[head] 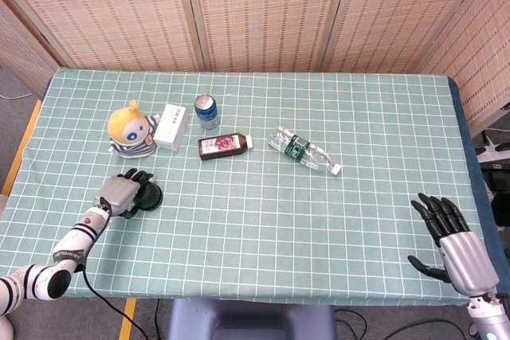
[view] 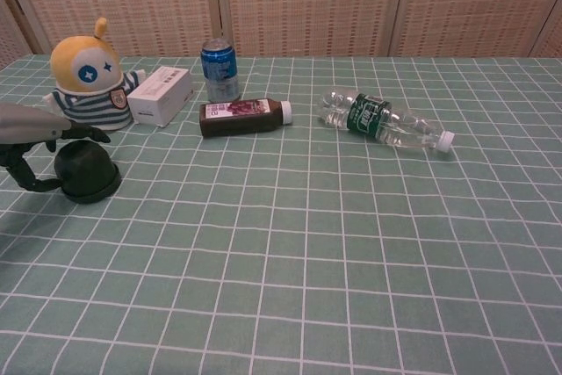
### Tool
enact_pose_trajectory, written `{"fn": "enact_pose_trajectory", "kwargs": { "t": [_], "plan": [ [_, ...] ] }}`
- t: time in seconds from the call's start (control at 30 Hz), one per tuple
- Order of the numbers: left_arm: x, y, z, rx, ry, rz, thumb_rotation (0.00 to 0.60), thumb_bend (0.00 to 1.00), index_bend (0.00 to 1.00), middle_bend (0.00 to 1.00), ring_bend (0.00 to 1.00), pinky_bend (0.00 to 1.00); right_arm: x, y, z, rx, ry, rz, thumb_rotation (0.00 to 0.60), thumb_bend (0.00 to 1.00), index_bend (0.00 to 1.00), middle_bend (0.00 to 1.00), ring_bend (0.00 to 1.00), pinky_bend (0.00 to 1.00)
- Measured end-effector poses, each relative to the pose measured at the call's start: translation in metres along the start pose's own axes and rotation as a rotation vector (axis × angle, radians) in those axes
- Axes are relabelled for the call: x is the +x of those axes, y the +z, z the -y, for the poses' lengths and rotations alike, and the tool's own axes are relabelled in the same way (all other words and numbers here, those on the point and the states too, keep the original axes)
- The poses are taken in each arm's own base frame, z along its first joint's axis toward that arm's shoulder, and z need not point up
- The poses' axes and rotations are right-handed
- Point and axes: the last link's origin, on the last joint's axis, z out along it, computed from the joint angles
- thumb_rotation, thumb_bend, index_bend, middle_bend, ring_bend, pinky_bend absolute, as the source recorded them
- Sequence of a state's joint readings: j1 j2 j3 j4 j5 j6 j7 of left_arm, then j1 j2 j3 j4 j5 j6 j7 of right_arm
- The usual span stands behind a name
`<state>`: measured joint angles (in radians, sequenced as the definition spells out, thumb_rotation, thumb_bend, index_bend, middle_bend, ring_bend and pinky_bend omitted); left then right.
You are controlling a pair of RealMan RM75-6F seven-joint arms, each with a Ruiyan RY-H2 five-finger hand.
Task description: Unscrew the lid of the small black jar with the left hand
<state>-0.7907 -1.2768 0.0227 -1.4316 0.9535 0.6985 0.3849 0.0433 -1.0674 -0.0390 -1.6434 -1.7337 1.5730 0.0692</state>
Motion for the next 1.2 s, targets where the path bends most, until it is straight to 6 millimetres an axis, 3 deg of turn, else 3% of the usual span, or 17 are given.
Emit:
{"fn": "enact_pose_trajectory", "kwargs": {
  "t": [0.47,0.63,0.9,1.2],
  "plan": [
    [0.0056,-0.0058,-0.0048,-0.017,-0.015,-0.021,0.600,0.42,0.04,0.02,0.00,0.23,0.0000,0.0003,0.0010,0.003,0.004,0.003,0.600,0.09,0.00,0.00,0.00,0.00],
    [0.0063,-0.0073,-0.0065,-0.034,0.002,-0.049,0.600,0.42,0.14,0.16,0.05,0.22,0.0000,0.0000,0.0020,0.006,0.004,0.004,0.600,0.09,0.00,0.00,0.00,0.00],
    [0.0046,-0.0062,-0.0069,-0.038,0.012,-0.077,0.600,0.41,0.28,0.27,0.11,0.21,0.0008,-0.0003,0.0013,0.000,0.005,0.006,0.600,0.09,0.00,0.00,0.00,0.00],
    [0.0045,-0.0045,-0.0074,-0.033,-0.019,-0.113,0.600,0.41,0.46,0.48,0.29,0.23,0.0011,0.0000,0.0012,-0.002,0.002,0.007,0.600,0.09,0.00,0.00,0.00,0.00]
  ]
}}
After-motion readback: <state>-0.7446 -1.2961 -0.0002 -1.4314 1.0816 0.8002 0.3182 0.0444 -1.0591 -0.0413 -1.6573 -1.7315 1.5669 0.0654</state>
